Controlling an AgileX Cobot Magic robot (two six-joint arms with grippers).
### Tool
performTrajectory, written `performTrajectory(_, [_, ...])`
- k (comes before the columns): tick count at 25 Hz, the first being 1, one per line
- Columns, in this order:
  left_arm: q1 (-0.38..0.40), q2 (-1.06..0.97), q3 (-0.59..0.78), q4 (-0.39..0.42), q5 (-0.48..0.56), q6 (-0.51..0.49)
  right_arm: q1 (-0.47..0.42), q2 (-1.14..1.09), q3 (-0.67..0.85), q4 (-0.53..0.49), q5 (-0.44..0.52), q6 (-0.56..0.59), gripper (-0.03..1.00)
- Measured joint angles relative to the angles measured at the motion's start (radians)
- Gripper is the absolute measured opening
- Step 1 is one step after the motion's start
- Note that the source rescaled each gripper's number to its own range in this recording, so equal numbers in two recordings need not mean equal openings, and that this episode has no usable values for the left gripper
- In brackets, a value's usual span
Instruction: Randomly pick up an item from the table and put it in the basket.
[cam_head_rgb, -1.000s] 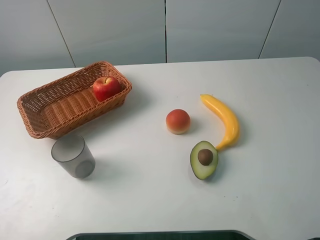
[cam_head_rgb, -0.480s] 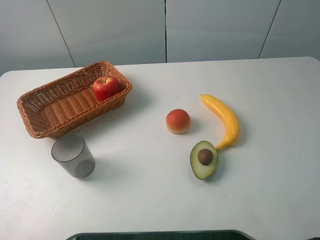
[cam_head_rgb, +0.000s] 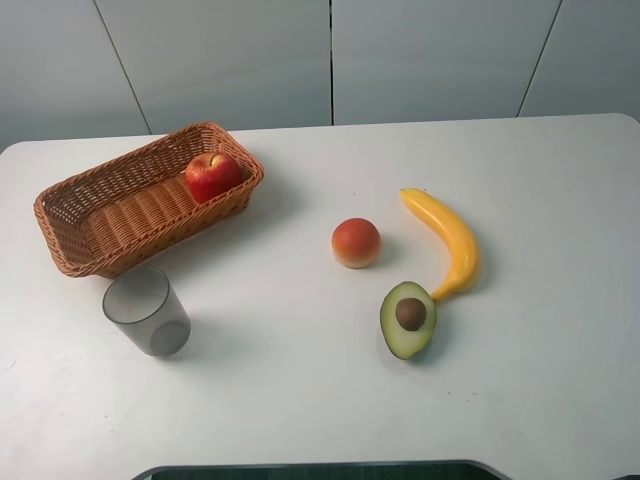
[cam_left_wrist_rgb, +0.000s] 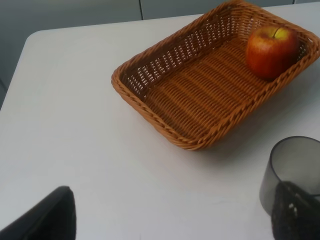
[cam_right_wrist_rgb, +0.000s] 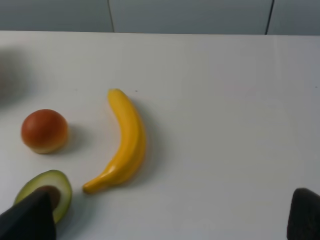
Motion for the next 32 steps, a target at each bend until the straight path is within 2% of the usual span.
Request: performTrajectory(32, [0.0, 0.001, 0.0, 0.0, 0.0, 0.0, 0.0, 0.0, 0.0, -0.021, -0.002, 0.013, 0.97])
